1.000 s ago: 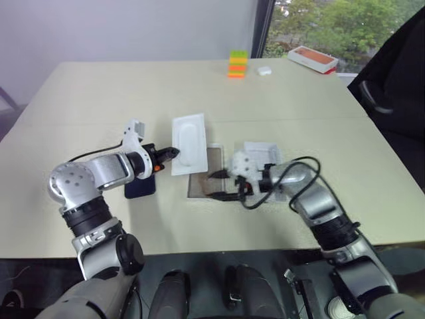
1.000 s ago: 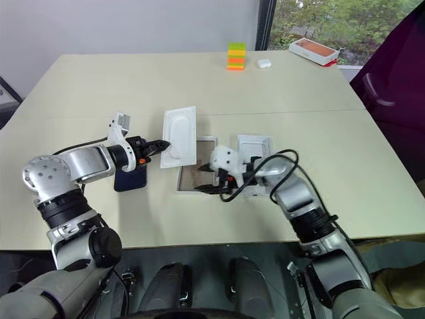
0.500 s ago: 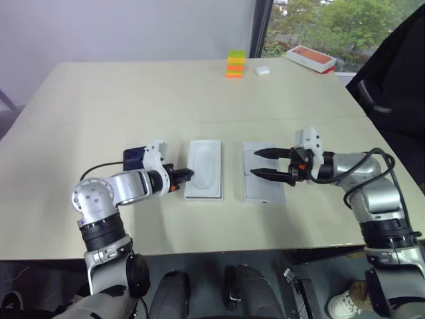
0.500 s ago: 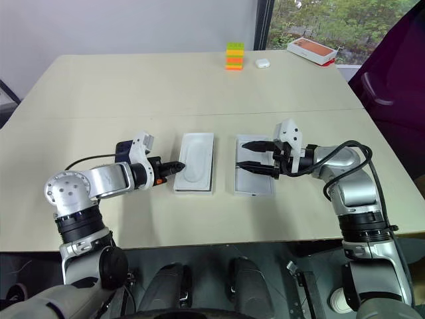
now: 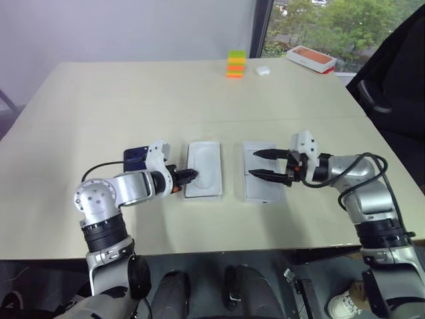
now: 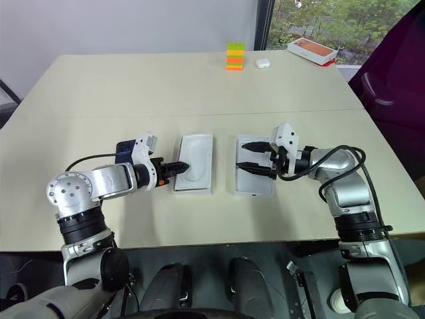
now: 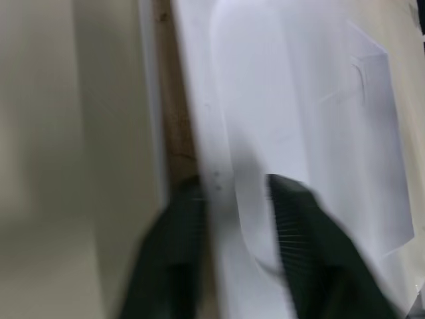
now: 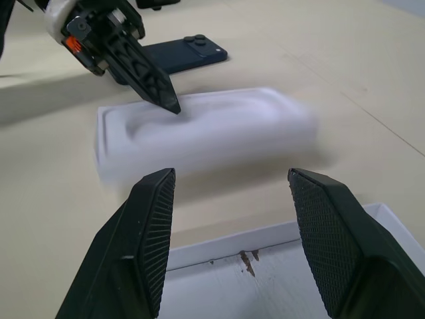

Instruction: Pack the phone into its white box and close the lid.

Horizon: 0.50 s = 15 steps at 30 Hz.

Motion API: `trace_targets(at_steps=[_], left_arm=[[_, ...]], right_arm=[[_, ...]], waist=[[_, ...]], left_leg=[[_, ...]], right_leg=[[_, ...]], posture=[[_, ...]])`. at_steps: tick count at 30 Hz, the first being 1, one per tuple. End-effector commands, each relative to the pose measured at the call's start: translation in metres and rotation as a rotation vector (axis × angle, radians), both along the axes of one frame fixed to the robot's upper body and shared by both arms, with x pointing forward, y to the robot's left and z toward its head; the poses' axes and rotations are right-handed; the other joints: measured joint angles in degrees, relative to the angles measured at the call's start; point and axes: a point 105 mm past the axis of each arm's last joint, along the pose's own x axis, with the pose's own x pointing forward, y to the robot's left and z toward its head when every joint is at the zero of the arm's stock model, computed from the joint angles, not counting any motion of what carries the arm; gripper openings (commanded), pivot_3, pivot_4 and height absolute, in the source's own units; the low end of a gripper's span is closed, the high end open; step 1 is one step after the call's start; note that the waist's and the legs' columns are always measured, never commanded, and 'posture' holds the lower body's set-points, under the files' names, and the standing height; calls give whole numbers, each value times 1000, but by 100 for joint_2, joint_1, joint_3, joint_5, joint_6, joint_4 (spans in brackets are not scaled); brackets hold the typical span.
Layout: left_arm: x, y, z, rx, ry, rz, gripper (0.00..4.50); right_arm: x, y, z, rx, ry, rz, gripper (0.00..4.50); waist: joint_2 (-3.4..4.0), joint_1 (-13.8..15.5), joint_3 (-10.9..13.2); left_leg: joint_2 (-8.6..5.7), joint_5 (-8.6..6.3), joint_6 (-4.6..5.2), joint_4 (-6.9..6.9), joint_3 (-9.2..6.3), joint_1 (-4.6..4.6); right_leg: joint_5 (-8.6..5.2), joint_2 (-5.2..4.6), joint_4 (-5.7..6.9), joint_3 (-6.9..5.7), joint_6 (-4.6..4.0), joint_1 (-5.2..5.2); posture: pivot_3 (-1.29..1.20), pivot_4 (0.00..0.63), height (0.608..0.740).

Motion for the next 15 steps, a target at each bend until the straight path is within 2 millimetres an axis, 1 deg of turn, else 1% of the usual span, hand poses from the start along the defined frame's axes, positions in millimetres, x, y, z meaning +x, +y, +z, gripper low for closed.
trace_targets(at_steps=[1, 5, 8, 11, 15], left_arm=[[1, -1, 14, 24, -55, -23, 2963], [3, -1, 23, 20, -80, -37, 2963], [3, 0, 25, 17, -81, -40, 2963], [6, -3, 38, 13, -120, -54, 2963], [5, -1, 44, 18, -137, -63, 2963]], right_arm=[[3, 4, 13, 19, -55, 12, 2854], [4, 6, 13, 20, -61, 12, 2854], [5, 6, 12, 20, -63, 13, 2854], [7, 7, 10, 22, -63, 12, 2854], [8, 11, 9, 27, -63, 12, 2854]], waist=[[0, 2, 0], [0, 2, 0], [0, 6, 0], [0, 12, 0], [0, 12, 0]], left_leg=[[0, 0, 0, 0, -1, 0], [0, 0, 0, 0, -1, -1], [0, 0, 0, -1, 1, -2], [-1, 0, -1, 0, 1, -3], [-1, 1, -1, 1, 1, -2]], right_leg=[[0, 0, 0, -1, 0, 0], [0, 0, 0, 0, 0, 0], [3, -1, -2, 0, -5, 0], [3, -2, -2, 0, -5, 0], [3, -3, -1, 0, -4, 0]], posture=[[0, 150, 740], [0, 150, 740], [0, 150, 740], [0, 150, 740], [0, 150, 740]])
